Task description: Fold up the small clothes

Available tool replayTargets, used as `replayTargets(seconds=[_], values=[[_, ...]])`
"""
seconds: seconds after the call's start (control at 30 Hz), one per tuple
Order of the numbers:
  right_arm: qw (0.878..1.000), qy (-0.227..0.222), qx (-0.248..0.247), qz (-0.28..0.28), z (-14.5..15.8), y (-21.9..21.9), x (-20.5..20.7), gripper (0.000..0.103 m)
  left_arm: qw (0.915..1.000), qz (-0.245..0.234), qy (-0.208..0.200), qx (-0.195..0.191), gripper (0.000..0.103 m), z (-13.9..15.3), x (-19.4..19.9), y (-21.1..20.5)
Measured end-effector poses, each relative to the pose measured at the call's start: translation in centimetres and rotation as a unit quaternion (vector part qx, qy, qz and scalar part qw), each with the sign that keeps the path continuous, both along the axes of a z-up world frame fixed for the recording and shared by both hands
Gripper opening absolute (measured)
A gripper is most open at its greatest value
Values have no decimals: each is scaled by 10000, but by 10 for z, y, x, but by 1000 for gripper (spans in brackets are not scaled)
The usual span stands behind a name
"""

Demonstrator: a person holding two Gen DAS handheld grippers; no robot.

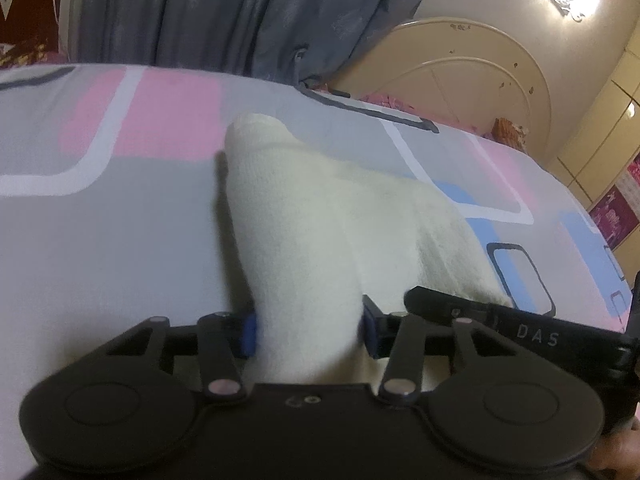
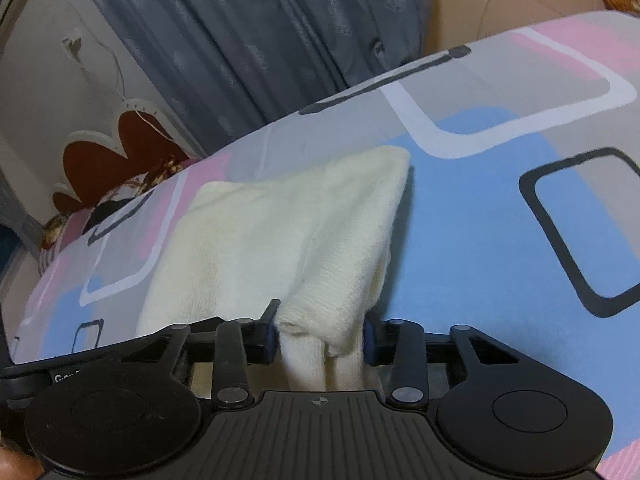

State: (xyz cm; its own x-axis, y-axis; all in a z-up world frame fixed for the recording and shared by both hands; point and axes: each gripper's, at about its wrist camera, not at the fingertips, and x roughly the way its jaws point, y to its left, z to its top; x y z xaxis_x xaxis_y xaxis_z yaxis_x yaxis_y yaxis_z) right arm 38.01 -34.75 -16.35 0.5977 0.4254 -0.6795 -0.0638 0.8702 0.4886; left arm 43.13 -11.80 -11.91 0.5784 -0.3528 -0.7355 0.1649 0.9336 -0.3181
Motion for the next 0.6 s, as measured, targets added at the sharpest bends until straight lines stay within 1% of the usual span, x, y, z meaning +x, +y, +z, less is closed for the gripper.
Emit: replayTargets(seconds=[0.13, 0.33, 0.47, 0.6], values=[[10000, -57, 37, -32, 5, 1, -3, 33, 10000, -26, -78, 21, 41, 4, -3, 2], [9998, -194, 94, -14, 21, 5, -10, 32, 9997, -50, -223, -52, 40, 18, -12, 10], [9993, -319, 194, 95, 39, 16, -15, 31, 9994, 17, -313, -120, 40, 29, -24, 31], [9982, -422, 313, 297, 55, 45, -20, 31, 9990, 193, -402, -100, 40, 41, -36, 66]])
